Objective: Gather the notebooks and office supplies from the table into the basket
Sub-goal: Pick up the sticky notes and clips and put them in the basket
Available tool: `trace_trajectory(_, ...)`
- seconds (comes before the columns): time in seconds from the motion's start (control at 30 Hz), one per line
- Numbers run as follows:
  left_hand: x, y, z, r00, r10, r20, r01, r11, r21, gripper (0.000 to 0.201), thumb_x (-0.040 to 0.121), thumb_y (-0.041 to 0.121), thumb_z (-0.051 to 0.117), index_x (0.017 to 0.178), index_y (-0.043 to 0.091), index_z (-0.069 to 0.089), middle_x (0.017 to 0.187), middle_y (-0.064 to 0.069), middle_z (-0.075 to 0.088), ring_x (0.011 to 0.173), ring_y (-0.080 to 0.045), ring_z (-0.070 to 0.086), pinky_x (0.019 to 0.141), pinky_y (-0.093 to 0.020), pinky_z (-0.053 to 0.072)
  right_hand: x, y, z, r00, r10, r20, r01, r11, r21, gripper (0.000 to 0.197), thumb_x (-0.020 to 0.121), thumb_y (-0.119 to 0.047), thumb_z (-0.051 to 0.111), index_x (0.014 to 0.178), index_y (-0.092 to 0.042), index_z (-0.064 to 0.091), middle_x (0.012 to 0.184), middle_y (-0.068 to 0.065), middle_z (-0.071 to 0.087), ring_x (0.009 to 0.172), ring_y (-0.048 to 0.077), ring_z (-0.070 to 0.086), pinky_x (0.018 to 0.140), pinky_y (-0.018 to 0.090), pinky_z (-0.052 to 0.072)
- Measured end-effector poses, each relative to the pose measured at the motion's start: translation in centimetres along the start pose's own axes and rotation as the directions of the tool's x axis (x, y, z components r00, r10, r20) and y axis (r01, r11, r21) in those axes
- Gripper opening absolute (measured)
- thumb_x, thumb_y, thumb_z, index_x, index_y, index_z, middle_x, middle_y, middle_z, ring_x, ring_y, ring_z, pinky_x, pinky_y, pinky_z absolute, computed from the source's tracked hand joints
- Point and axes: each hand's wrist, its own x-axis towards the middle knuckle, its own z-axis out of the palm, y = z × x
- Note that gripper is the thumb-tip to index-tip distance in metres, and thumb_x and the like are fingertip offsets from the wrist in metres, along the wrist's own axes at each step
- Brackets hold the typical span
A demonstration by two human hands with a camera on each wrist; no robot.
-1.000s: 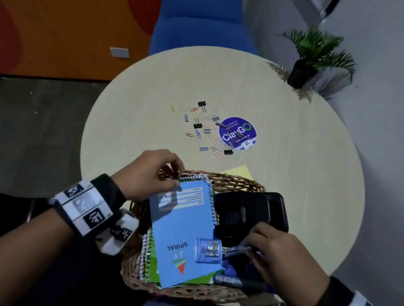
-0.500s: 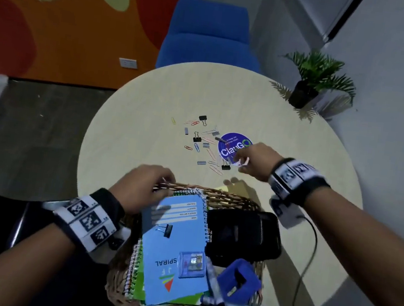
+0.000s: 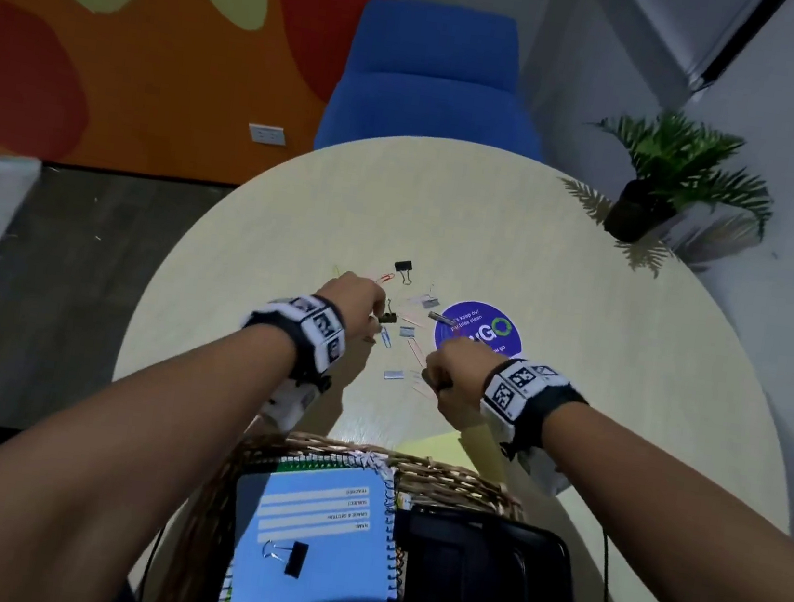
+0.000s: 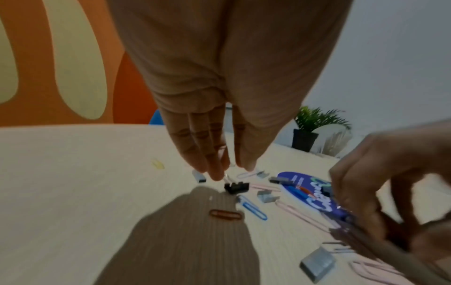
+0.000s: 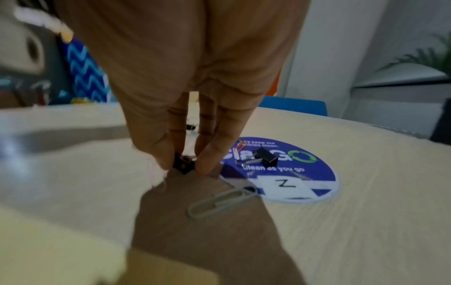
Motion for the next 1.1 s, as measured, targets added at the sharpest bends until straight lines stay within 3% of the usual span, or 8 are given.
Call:
trace_trajectory(0.07,2.1,0.2,0.7,1.000,0.010,0.009,-0.010,1.000,-0.019,0.018,0.082,0.010,0.063,0.099,0.009,0.071,0.106,-0.013,0.072,0.098,-0.031,0.065,0.083,-0.031,0.050,-1.7,-0.1,-1.0,0.995,-0.021,-0.101,0.033,0.992,0.119,0.006,0.079,-0.011,0.059,0.083,-0.011,0.064,0.077,0.002,0.062,0.074,0.021,0.057,0.056,0.022,0.039)
trace_trajectory(0.17,3.8,0.3,1.0,0.999,0.043,0.000,-0.043,0.997,-0.057,0.021,0.080,0.015,0.071,0.098,0.005,0.071,0.104,-0.013,0.072,0.097,-0.031,0.066,0.083,-0.033,0.051,-5.9,-1.1,-2.7,0.973,-0.140,-0.186,0.173,0.970,0.173,0.009,0.079,-0.015,0.066,0.087,-0.013,0.065,0.088,0.004,0.062,0.073,0.020,0.058,0.067,0.031,0.048)
trace_trajectory(0.33,4.8,-0.2,1.7,0.997,0.082,0.011,-0.081,0.996,-0.036,0.020,0.077,0.025,0.076,0.084,0.010,0.063,0.098,-0.014,0.071,0.085,-0.030,0.064,0.067,-0.028,0.042,-13.7,-6.6,-2.4,0.927,-0.363,-0.090,0.373,0.917,0.143,0.015,0.080,-0.018,0.063,0.094,-0.019,0.062,0.097,0.000,0.055,0.077,0.016,0.053,0.072,0.031,0.045)
trace_trajectory(0.53,3.5,-0.1,1.1,0.994,0.098,-0.040,-0.096,0.994,0.051,0.023,0.083,0.017,0.067,0.100,0.002,0.067,0.110,-0.018,0.065,0.099,-0.036,0.062,0.075,-0.033,0.046,-16.0,-11.4,1.4,0.926,-0.375,0.049,0.372,0.926,0.065,0.019,0.084,-0.016,0.051,0.101,-0.017,0.057,0.112,0.003,0.049,0.091,0.029,0.056,0.071,0.036,0.039)
trace_trajectory(0.7,-2.6,-0.9,-2.1,0.976,0.180,-0.127,-0.177,0.984,0.034,0.019,0.082,0.018,0.063,0.097,0.006,0.066,0.107,-0.015,0.062,0.094,-0.030,0.058,0.076,-0.032,0.044,-16.1,-14.2,2.2,0.915,-0.386,0.120,0.393,0.919,-0.033,0.027,0.092,-0.015,0.044,0.118,-0.015,0.053,0.119,0.011,0.046,0.084,0.039,0.057,0.064,0.039,0.036)
trace_trajectory(0.87,-11.7,-2.2,-3.2,0.957,0.252,-0.144,-0.254,0.967,0.005,0.012,0.080,0.018,0.064,0.089,0.011,0.066,0.093,-0.008,0.061,0.077,-0.020,0.056,0.076,-0.034,0.050,-15.9,-15.1,2.6,0.908,-0.399,0.125,0.408,0.911,-0.054,0.026,0.091,-0.011,0.046,0.116,-0.013,0.054,0.117,0.012,0.048,0.086,0.038,0.057,0.066,0.041,0.040)
trace_trajectory(1.0,-18.2,-2.9,-1.6,0.950,0.261,-0.170,-0.282,0.953,-0.113,0.016,0.076,0.022,0.059,0.088,0.014,0.067,0.089,-0.003,0.062,0.076,-0.017,0.060,0.075,-0.033,0.052,-16.1,-14.2,1.6,0.913,-0.401,0.075,0.399,0.916,0.039,0.032,0.086,-0.022,0.057,0.118,-0.022,0.054,0.118,0.005,0.054,0.098,0.030,0.058,0.079,0.037,0.046)
trace_trajectory(1.1,-22.0,-2.8,1.1,0.956,0.241,-0.169,-0.271,0.945,-0.186,0.013,0.078,0.024,0.062,0.090,0.019,0.066,0.091,0.003,0.059,0.078,-0.012,0.056,0.071,-0.025,0.046,-15.8,-11.2,-0.7,0.958,-0.286,-0.034,0.288,0.952,0.107,0.030,0.084,-0.031,0.062,0.113,-0.024,0.056,0.113,0.001,0.058,0.092,0.019,0.056,0.080,0.032,0.044)
